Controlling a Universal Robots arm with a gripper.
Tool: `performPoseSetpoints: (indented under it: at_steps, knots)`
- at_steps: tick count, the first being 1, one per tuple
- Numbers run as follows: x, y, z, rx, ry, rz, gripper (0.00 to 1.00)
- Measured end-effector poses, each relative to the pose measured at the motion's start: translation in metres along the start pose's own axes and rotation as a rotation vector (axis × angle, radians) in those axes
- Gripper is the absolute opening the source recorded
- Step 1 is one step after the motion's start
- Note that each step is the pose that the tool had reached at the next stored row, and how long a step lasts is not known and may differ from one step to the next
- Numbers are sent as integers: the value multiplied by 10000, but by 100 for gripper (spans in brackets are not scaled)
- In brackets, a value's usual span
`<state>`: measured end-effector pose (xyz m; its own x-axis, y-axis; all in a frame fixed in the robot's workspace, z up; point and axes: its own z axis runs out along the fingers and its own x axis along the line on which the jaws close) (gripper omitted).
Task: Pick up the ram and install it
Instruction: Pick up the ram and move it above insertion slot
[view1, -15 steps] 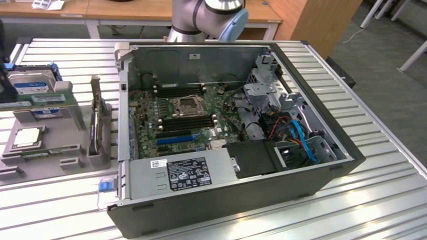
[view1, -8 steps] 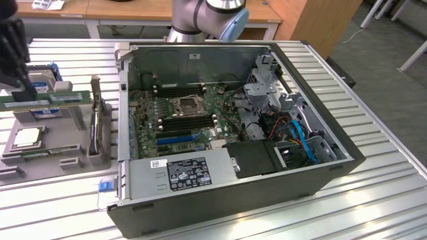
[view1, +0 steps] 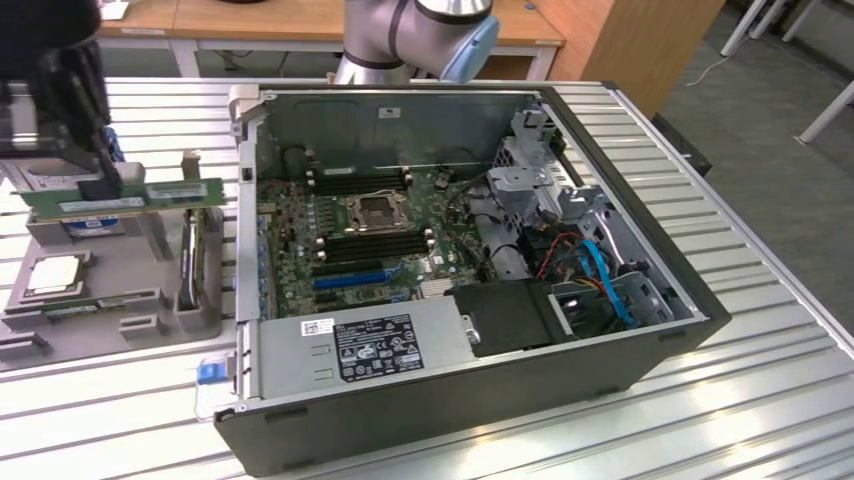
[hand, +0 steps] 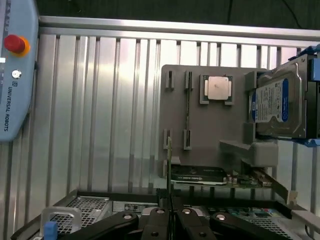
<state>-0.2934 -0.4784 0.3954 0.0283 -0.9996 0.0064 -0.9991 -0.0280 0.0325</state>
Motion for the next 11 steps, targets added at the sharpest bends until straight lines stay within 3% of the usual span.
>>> performPoseSetpoints:
  at_steps: [11]
  knots:
    - [13, -461, -15, 0, -2, -72, 12]
